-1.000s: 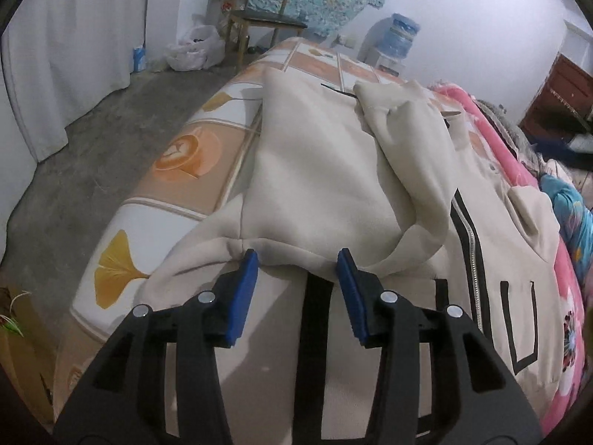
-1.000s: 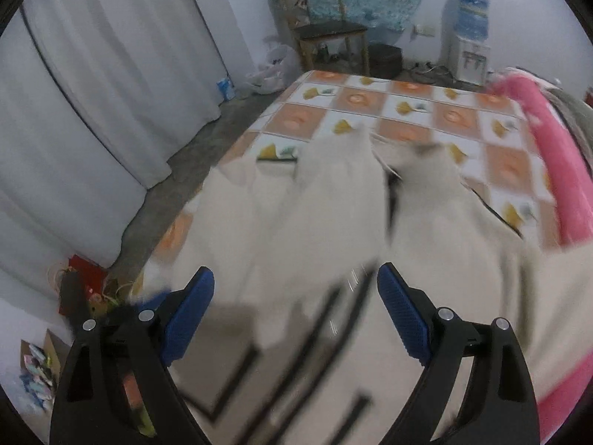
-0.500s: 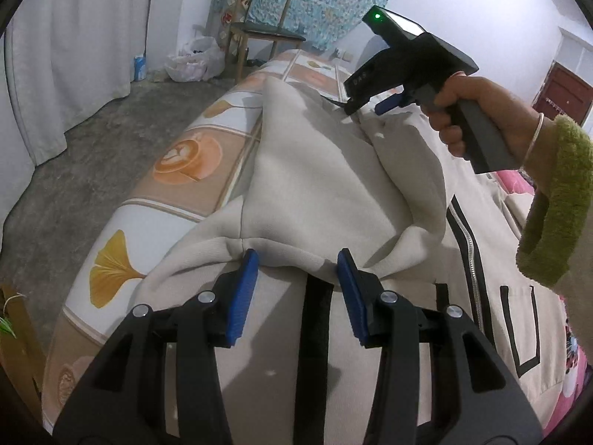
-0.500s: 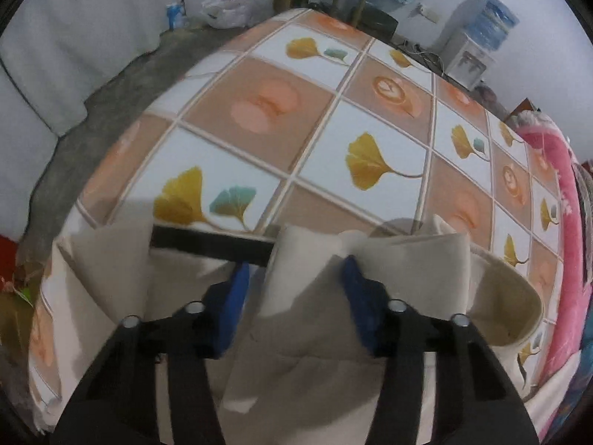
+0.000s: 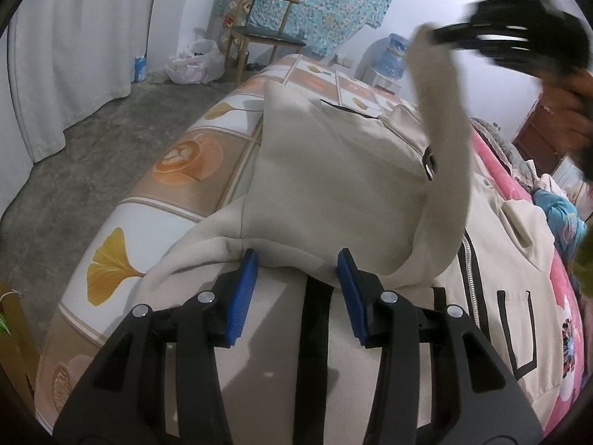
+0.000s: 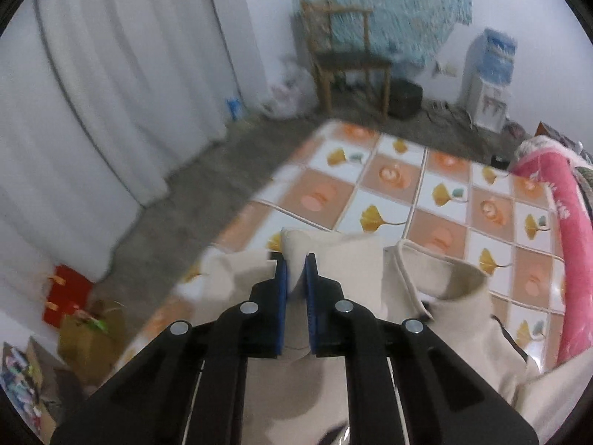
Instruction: Fold large clothes
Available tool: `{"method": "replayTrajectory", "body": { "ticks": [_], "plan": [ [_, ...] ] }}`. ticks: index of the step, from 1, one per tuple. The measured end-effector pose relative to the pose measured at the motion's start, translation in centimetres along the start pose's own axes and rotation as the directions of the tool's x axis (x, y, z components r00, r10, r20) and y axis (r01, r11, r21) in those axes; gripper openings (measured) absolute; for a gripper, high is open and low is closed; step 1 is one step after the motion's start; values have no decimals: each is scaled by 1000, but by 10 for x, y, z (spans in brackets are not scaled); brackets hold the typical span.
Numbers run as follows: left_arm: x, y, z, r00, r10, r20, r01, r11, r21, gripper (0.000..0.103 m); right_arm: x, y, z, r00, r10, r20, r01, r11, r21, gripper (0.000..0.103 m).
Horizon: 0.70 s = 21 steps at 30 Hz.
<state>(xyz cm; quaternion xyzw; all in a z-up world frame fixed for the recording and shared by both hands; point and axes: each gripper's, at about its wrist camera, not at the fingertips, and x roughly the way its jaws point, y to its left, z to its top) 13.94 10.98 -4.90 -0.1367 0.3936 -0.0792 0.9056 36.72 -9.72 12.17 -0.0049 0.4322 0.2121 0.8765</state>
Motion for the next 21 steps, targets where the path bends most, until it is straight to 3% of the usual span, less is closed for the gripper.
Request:
{"method": "replayTrajectory", "body": {
  "ticks": [5,8,12,16,18,19,21],
  "plan": [
    [-2,4,1,1000,-18,1,18,999,-40,43,-97,-15,-55,993,33,114,-35,999,22,10],
    [-4,2,1,1000,-6,-1,6,999,-53,44,-131,-39,-115,994,-7,111,-1,997,76,10],
    [-9,-1,-1,1000,1,-17,-2,998,-64,47,-128,-78,-192,995,-90,-53,99,974,203,16],
    [-24,-11,-5,1000,9,-12,-9,999,-31,52,-125,-117,-261,978,-99,-181,163,910,383,18],
    [-30,-18,-6,1000,14,-1,-14,1000,-6,60,-128,-125,-282,979,-89,-184,163,884,438,33],
    [-33,-22,-7,1000,16,0,-16,1000,9,66,-128,-127,-287,980,-87,-181,161,879,450,47],
    [-29,-31,-9,999,32,-17,-31,999,41,77,-122,-124,-294,980,-94,-177,164,882,442,55]
  ]
}}
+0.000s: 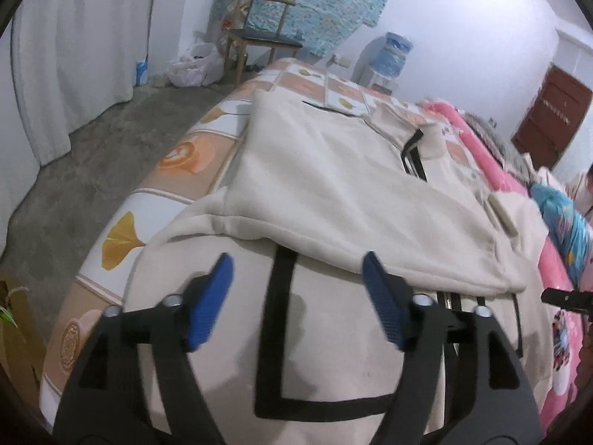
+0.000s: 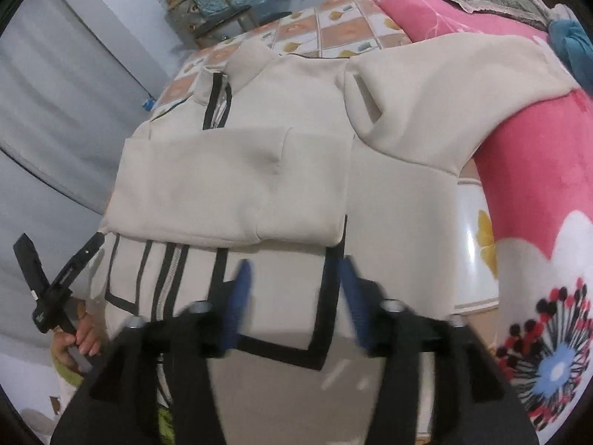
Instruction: Fold large clothes
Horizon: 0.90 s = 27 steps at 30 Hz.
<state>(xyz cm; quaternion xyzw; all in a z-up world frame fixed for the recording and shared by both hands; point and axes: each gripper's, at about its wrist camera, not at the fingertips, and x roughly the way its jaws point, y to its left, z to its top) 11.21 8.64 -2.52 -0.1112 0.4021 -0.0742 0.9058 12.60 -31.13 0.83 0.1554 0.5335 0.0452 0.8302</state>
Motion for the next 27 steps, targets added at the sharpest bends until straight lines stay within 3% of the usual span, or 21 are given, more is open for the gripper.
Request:
{"method": "replayTrajectory", "body": {
  "ticks": [1,5,6,8,11,16,21,27],
  "plan": [
    [3,-3,-1,1000,10,-15,-10,1000,12,82,5,1,-2,1000,-6,-7,6,1000,-12,58],
    [25,-10,-7,993,73,-89,-68,996,52,87,29,5,0,998,-23,-55,21,999,-40,67],
    [24,-12,-9,993,94,-76,-88,993,73,88,37,4,2,997,-27,-72,24,999,-36,70],
    [27,-15,-9,987,135,-88,-127,987,99,92,48,1,1,994,-25,-105,22,999,-31,82],
    [27,-16,-12,986,141,-92,-128,983,134,95,51,5,0,994,12,-108,-17,999,-50,97],
    [30,-22,-17,982,171,-81,-151,967,207,95,54,9,-4,996,5,-84,-10,998,-61,97],
    [29,-22,-19,985,164,-62,-147,965,215,95,48,1,-10,997,71,-23,-72,996,-61,97],
    [31,-24,-17,983,171,-65,-153,965,214,96,41,-9,4,988,133,-81,-132,991,12,96]
  ]
}}
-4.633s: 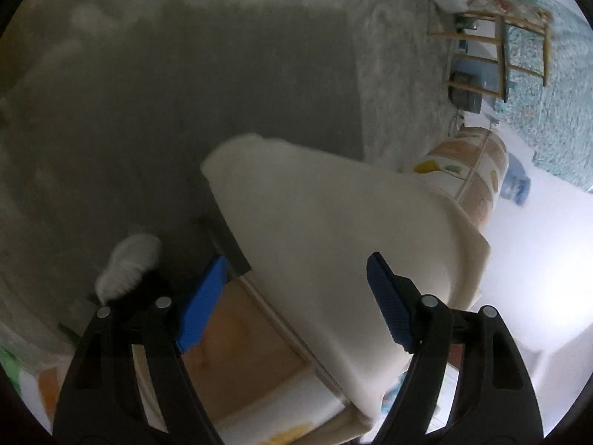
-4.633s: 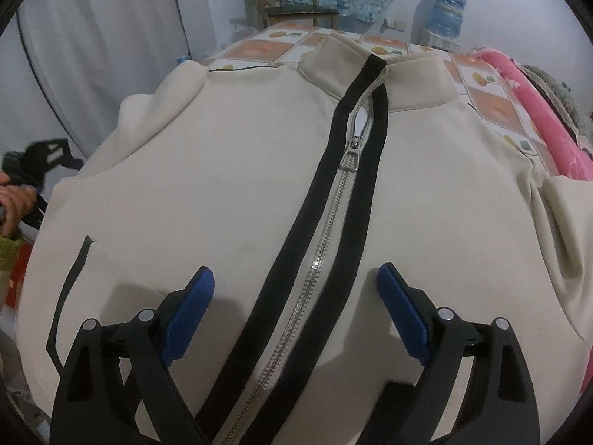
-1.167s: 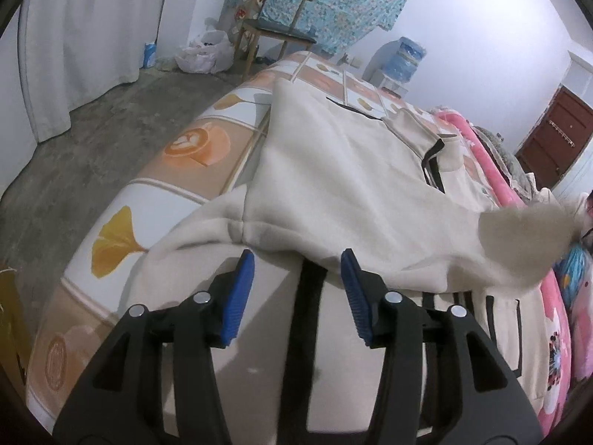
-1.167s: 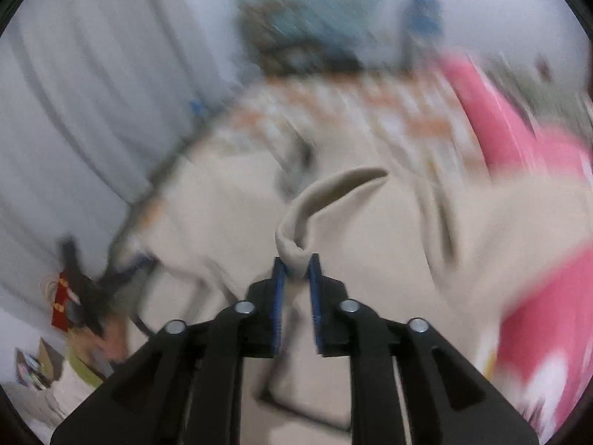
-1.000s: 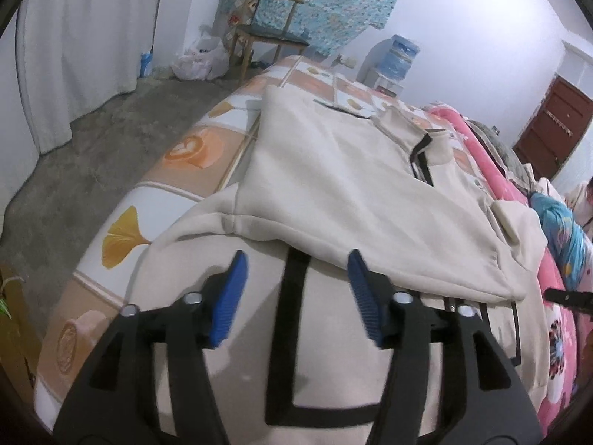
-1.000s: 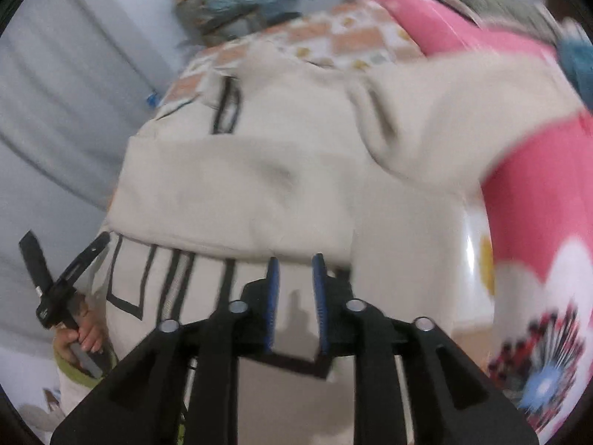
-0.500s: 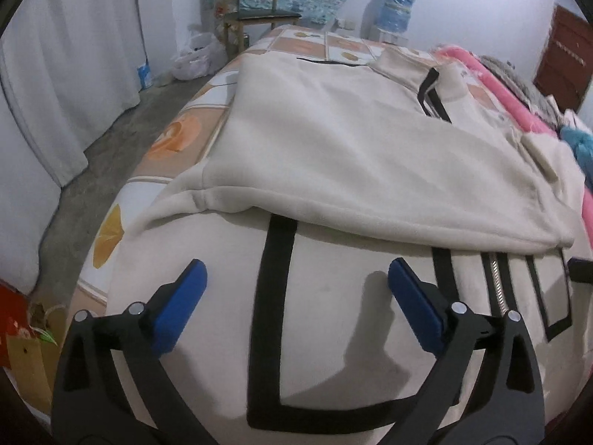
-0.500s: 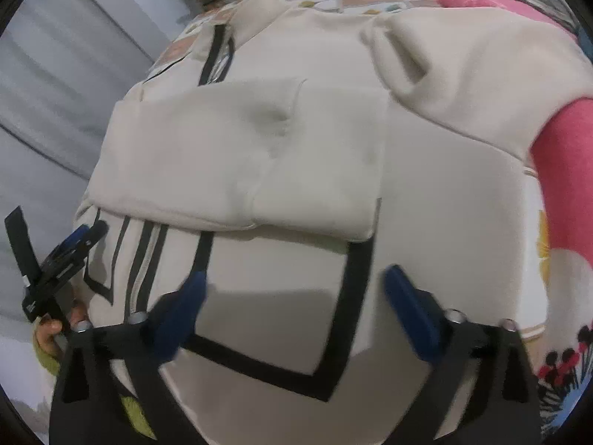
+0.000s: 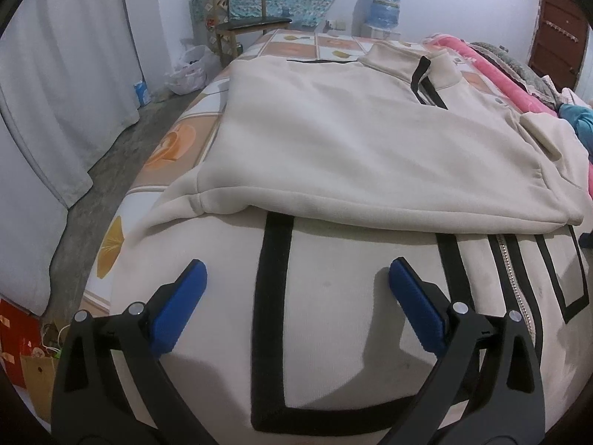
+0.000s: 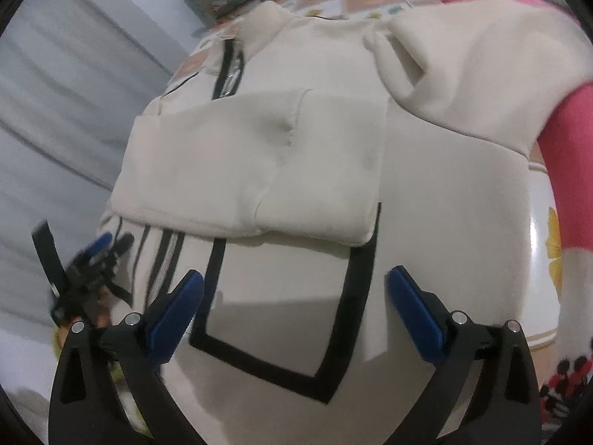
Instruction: Fold large clothes
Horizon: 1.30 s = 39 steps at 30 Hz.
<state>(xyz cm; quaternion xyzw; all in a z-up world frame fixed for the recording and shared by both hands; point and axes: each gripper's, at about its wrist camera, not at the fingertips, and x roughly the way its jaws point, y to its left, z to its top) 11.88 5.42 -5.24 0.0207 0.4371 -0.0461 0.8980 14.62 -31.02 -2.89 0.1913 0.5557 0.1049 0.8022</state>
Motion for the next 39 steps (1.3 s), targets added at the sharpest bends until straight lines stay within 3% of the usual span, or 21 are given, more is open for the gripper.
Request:
{"method": "replayTrajectory", "body": {
  "ticks": [4,7,13,16,17,21,25,27,28,32,35,39],
  "plan": [
    [1,-1,1,1000,-2,-1,2,1000,8,96,-17,8,19,996,-18,86,21,999,-36,93],
    [1,-1,1,1000,-3,-2,3,1000,11,96,-15,10,37,995,-35,98,40,998,-56,87],
    [1,1,0,1000,-13,8,12,1000,17,96,13,-12,65,990,-122,64,124,992,-29,63],
    [1,1,0,1000,-17,8,16,1000,21,96,20,-17,71,990,-126,69,128,992,-24,54],
    [2,1,0,1000,-18,10,18,1000,22,96,21,-16,72,990,-124,67,127,991,-30,44],
    [1,2,-1,999,-22,23,21,999,24,96,25,-11,71,989,-139,52,141,988,-55,38],
    [-2,6,-2,998,-53,43,53,999,6,95,25,-17,72,985,-163,53,165,985,-46,18],
    [-6,11,-2,995,-86,58,87,996,-19,91,24,-20,73,987,-157,45,159,987,-36,9],
    [-8,14,-2,993,-94,65,96,995,-30,83,23,-20,74,988,-150,40,151,988,-33,7],
    [-16,28,-3,986,-135,93,142,987,-70,67,10,-5,78,985,-156,69,161,985,-61,5],
    [-26,35,-3,978,-166,128,177,981,-77,61,-13,29,88,983,-125,132,142,982,-126,5],
    [-34,41,-5,964,-213,159,228,970,-86,54,-32,106,115,982,-47,183,97,956,-277,5]
  ]
}}
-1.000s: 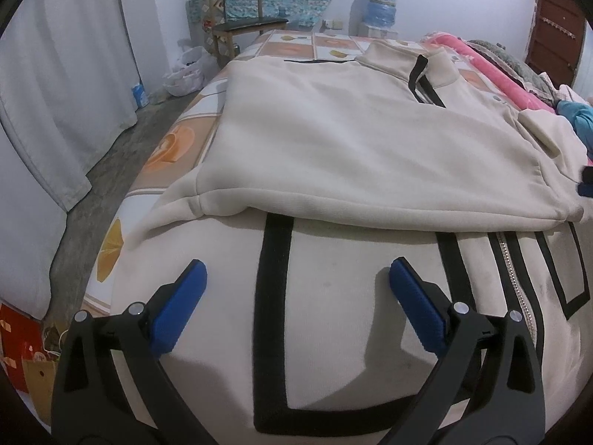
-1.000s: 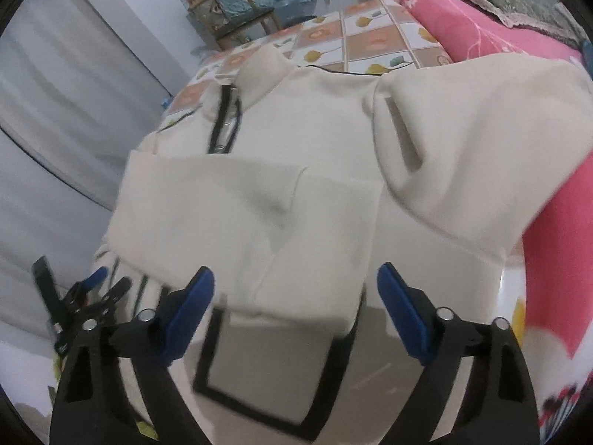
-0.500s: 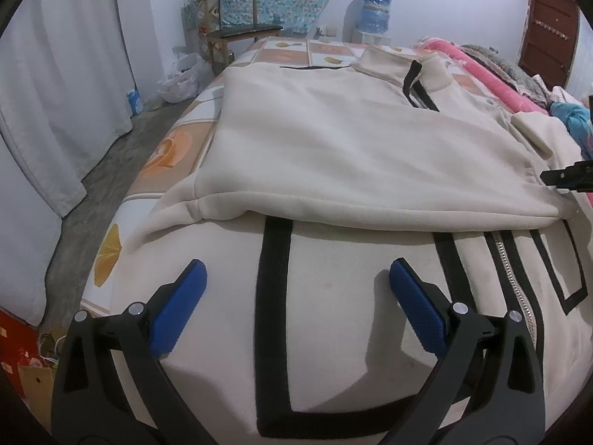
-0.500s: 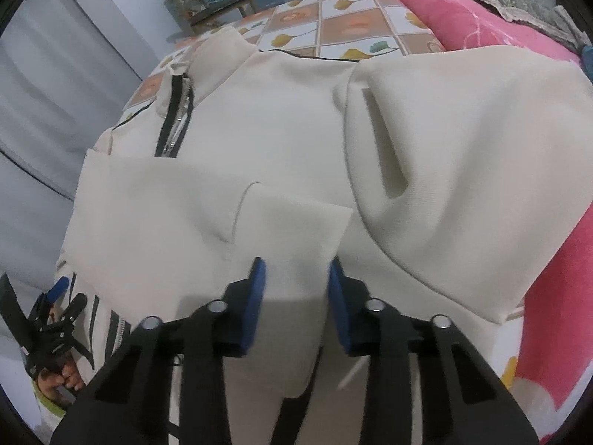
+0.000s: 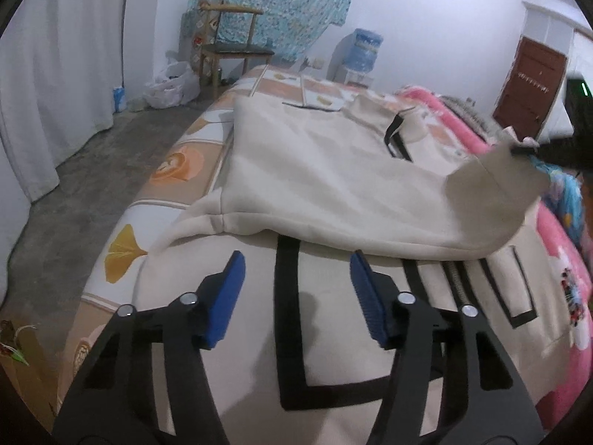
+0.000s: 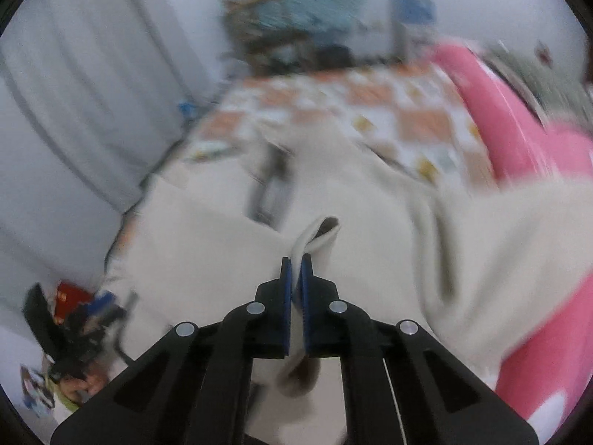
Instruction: Fold large clothes
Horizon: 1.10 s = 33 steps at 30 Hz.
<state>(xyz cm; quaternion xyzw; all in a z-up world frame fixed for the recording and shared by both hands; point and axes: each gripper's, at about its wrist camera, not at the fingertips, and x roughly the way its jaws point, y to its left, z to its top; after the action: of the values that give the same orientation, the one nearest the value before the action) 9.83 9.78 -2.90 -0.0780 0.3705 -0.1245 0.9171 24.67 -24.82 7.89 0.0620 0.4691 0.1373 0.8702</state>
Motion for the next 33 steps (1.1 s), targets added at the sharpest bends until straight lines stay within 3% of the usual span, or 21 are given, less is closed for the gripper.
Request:
{"method": "replayTrajectory", "body": {
  "ticks": [5,7,9,11,13,14,16,20,24,28,33],
  "plan": [
    [-1,6,1,1000,-24,0,24,998,-50,53,6,121,74,985,170,37,-160,967,-197,5],
    [-1,7,1,1000,-18,-1,18,998,-54,53,-6,188,104,954,292,67,-260,918,-299,5],
    [1,8,4,1000,8,-3,-8,999,-53,53,-30,243,128,903,417,103,-351,854,-385,5],
    [4,10,8,999,42,-6,-42,997,-58,53,-56,276,142,862,482,157,-370,809,-456,5],
    [7,13,11,997,79,-7,-80,995,-68,53,-69,280,150,841,505,191,-371,798,-474,5],
    [9,16,12,995,101,-8,-102,992,-74,53,-70,272,153,840,503,206,-369,806,-463,5],
    [13,21,14,991,129,-14,-130,987,-90,53,-61,245,154,858,464,221,-345,838,-423,5],
    [25,28,13,981,188,-45,-191,975,-110,52,-10,135,134,946,267,184,-220,945,-244,5],
    [29,24,13,971,234,-45,-237,967,-90,52,29,27,97,990,98,106,-91,994,-63,5],
    [32,20,14,963,263,-49,-266,961,-69,52,46,-39,61,999,6,37,-8,999,43,5],
    [32,19,16,957,284,-59,-287,957,-44,51,50,-79,37,1000,-7,7,6,995,101,5]
  ]
}}
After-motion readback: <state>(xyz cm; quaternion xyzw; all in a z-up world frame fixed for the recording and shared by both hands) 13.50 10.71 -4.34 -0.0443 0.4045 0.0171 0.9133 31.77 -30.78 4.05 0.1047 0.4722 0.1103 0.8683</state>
